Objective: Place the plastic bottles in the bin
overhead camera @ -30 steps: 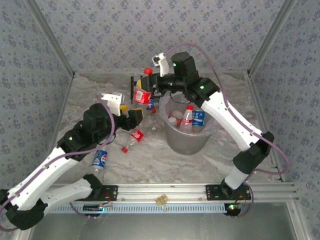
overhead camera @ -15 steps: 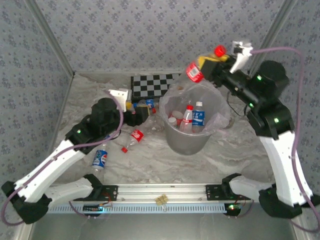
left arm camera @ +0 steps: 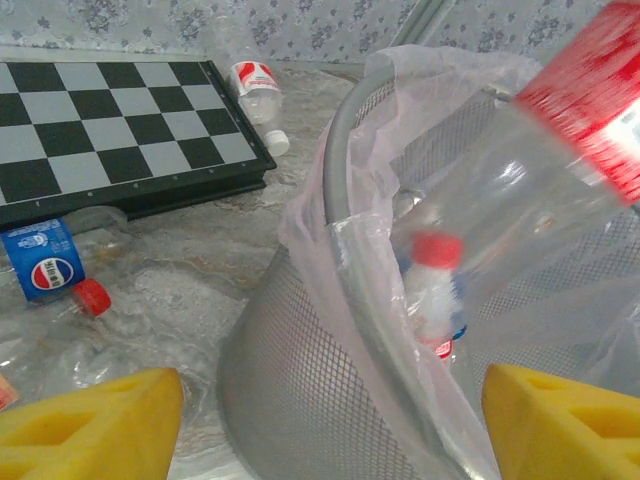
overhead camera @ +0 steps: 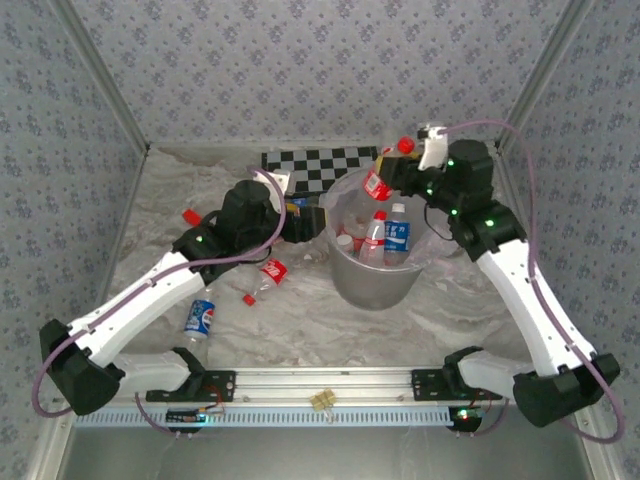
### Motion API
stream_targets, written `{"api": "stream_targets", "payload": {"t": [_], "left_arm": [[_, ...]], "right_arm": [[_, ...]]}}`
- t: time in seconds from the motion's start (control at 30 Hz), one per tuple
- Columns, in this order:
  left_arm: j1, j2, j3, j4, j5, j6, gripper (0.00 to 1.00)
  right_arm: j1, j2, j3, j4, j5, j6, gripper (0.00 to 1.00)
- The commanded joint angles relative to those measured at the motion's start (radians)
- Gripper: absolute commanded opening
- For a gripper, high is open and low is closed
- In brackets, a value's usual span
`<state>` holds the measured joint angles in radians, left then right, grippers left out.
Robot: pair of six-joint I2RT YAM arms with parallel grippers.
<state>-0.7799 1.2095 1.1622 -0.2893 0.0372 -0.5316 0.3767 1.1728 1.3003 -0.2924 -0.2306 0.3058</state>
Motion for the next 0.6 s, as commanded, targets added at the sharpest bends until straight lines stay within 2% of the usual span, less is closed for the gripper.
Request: {"api": "stream_targets", "payload": {"t": [0.0, 0.17, 0.4, 0.57], "left_arm": [[-0.007, 0.020, -0.011, 0.067, 0.030, -0.035, 0.77], [-0.020, 0.067, -0.015, 0.066, 0.046, -0.049, 0.76], [-0.039, 0.086, -0.034, 0.075, 0.044, -0.067, 0.74], [-0.039, 0.095, -0.045, 0.076, 0.035, -0.068, 0.73]], "right_arm": [[0.059, -0.002, -0.024, 0.126, 0.066, -0.029, 0.02], [0.132, 0.022, -0.093, 0.180, 0.136, -0.091, 0.02], [0.179, 0.062, -0.155, 0.097, 0.175, -0.123, 0.02], [0.182, 0.106, -0.160, -0.038, 0.212, -0.107, 0.00]]}}
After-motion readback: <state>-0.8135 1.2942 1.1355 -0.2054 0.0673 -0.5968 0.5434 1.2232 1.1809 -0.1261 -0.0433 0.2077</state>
